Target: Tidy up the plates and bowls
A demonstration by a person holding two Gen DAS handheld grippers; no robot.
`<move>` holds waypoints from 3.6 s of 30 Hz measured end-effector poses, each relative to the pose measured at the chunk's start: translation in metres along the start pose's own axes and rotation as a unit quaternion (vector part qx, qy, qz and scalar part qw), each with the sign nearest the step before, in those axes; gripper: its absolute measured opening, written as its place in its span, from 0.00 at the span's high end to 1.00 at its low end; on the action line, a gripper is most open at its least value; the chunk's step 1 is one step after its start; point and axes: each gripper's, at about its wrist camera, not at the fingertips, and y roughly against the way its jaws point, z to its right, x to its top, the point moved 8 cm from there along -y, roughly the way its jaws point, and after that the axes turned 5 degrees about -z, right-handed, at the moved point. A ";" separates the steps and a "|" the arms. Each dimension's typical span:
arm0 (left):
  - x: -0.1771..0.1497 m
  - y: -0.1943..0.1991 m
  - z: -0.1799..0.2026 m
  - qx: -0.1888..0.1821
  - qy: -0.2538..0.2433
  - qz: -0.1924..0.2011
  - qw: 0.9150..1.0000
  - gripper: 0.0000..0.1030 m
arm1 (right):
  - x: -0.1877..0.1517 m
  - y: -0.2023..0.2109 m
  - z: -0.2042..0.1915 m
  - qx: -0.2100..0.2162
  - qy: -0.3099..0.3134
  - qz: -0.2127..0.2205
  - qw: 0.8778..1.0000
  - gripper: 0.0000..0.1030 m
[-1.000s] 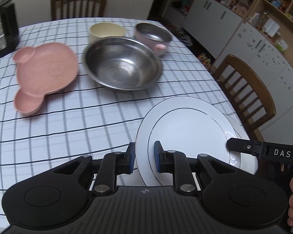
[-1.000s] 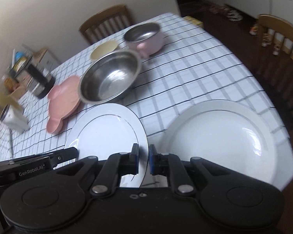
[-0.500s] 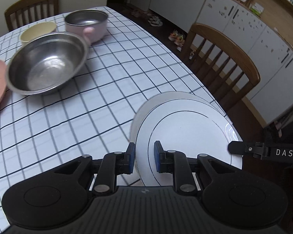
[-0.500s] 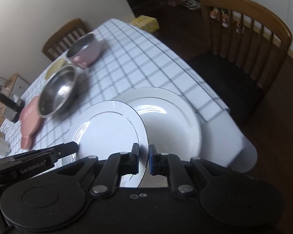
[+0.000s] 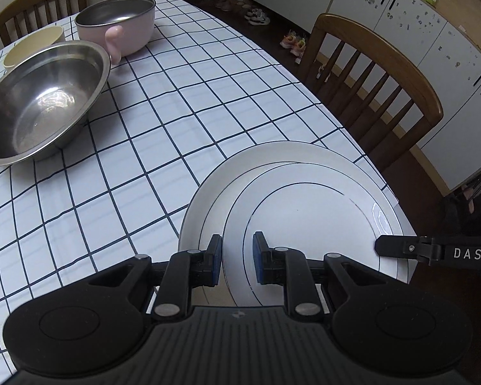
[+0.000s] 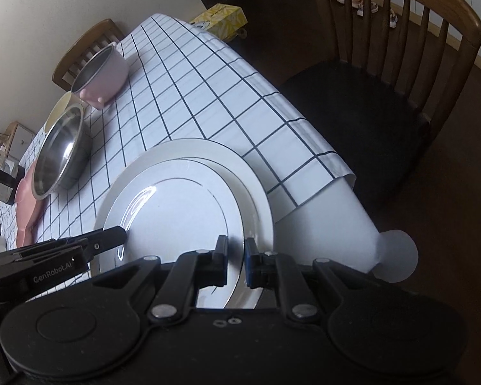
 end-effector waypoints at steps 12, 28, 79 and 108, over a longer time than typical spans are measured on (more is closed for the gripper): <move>0.001 -0.008 -0.004 -0.005 0.011 -0.010 1.000 0.82 | 0.002 -0.005 0.002 0.005 0.007 -0.007 1.000 0.90; 0.000 0.013 -0.014 -0.005 0.008 0.004 1.000 0.82 | 0.005 -0.013 -0.006 -0.011 0.030 -0.007 0.999 0.90; -0.038 0.225 -0.147 0.074 0.077 0.243 0.964 0.22 | -0.029 0.089 -0.248 0.031 0.261 0.209 0.942 0.00; 0.024 0.153 -0.295 0.180 0.195 0.192 0.945 0.21 | 0.075 -0.036 -0.329 0.053 0.368 0.113 0.921 0.05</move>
